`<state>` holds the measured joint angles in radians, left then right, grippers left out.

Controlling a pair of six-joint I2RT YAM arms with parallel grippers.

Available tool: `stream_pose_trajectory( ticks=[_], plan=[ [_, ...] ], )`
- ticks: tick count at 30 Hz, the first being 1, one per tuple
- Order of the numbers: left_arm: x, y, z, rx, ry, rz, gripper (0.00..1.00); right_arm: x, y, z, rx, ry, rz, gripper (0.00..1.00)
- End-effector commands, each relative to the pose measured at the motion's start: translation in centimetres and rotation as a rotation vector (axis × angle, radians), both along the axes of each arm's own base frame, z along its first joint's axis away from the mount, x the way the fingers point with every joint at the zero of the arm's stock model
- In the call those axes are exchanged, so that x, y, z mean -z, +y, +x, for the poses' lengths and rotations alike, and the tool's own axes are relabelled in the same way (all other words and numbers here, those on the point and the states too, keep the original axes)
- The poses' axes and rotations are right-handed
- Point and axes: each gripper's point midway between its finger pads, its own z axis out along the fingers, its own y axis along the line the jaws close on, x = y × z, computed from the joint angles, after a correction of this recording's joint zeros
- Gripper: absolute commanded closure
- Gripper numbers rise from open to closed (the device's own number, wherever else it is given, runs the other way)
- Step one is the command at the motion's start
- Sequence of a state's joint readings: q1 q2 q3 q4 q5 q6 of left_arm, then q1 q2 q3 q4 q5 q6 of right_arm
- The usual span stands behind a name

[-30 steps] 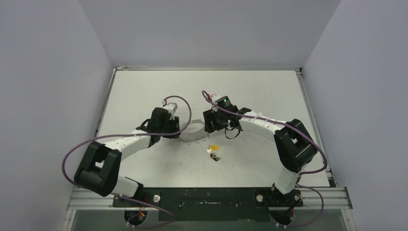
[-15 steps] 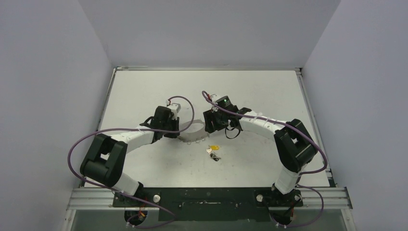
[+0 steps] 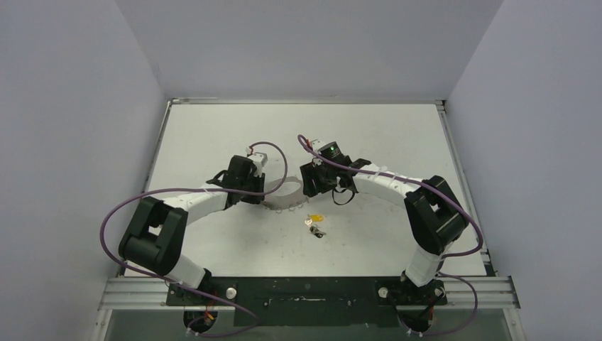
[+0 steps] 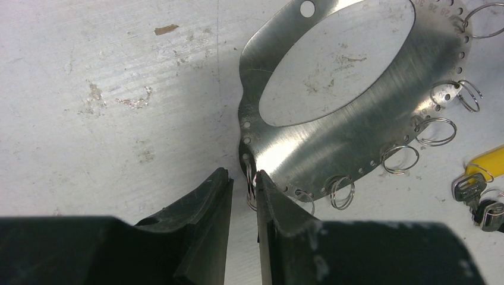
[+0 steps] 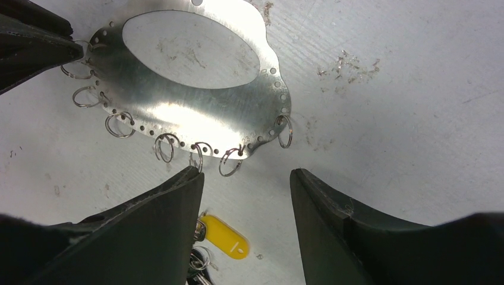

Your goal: Put the keys on the keyring

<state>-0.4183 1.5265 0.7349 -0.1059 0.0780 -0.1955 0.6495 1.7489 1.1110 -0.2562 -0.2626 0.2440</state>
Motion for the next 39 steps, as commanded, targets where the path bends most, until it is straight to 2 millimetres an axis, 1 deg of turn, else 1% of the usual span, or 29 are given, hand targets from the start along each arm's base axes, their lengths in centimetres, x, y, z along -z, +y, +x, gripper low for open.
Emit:
stream_pose_trajectory(
  ticks=[1, 8, 10, 12, 14, 18, 20, 22, 23, 26, 28, 29, 31, 32, 37, 39],
  plan=[
    [-1.2, -0.5, 1.0, 0.024, -0.034, 0.001, 0.78, -2.5, 0.6, 1.4, 0.003, -0.079, 0.021, 0.43],
    [-1.1, -1.5, 0.9, 0.052, -0.030, -0.042, 0.78, -3.0, 0.3, 1.6, 0.010, -0.091, 0.020, 0.43],
    [-1.0, -1.4, 1.0, 0.051, -0.031, -0.037, 0.83, -3.3, 0.1, 1.8, 0.017, -0.096, 0.031, 0.43],
    [-1.1, -1.4, 1.1, 0.055, -0.032, -0.032, 0.93, -3.7, 0.3, 1.8, 0.013, -0.101, 0.054, 0.43],
    [-1.5, -1.4, 1.3, 0.059, -0.041, -0.031, 1.00, -4.2, 0.3, 2.0, 0.013, -0.112, 0.076, 0.43],
    [-2.8, -1.5, 1.5, 0.063, -0.074, -0.039, 1.00, -5.4, 0.6, 2.0, -0.009, -0.156, 0.117, 0.42],
    [-3.9, -1.7, 1.7, 0.068, -0.100, -0.053, 1.00, -6.2, 1.0, 2.0, -0.029, -0.193, 0.153, 0.41],
    [-5.4, -1.9, 1.8, 0.072, -0.138, -0.077, 1.00, -7.3, 1.2, 2.2, -0.038, -0.241, 0.191, 0.39],
    [-6.3, -2.2, 1.9, 0.080, -0.160, -0.096, 1.00, -7.8, 1.3, 2.1, -0.053, -0.268, 0.206, 0.39],
    [-9.6, -2.7, 2.2, 0.098, -0.246, -0.148, 1.00, -10.0, 1.9, 2.3, -0.091, -0.392, 0.288, 0.38],
    [-11.6, -3.0, 2.2, 0.119, -0.302, -0.174, 1.00, -11.5, 2.3, 1.8, -0.152, -0.482, 0.342, 0.38],
    [-12.4, -3.2, 2.1, 0.142, -0.334, -0.184, 1.00, -11.6, 2.4, 1.3, -0.186, -0.519, 0.355, 0.37],
    [-13.8, -3.7, 1.7, 0.196, -0.394, -0.211, 1.00, -12.6, 2.6, 0.8, -0.246, -0.609, 0.382, 0.36],
    [-15.1, -4.0, 1.9, 0.215, -0.452, -0.233, 1.00, -13.1, 2.8, 0.5, -0.284, -0.641, 0.397, 0.35],
    [-18.7, -5.5, 0.2, 0.380, -0.673, -0.317, 1.00, -14.6, 4.4, -1.4, -0.472, -0.705, 0.448, 0.32],
    [-19.7, -6.1, -0.8, 0.467, -0.786, -0.333, 1.00, -15.1, 4.9, -1.8, -0.519, -0.710, 0.467, 0.32]
  ],
)
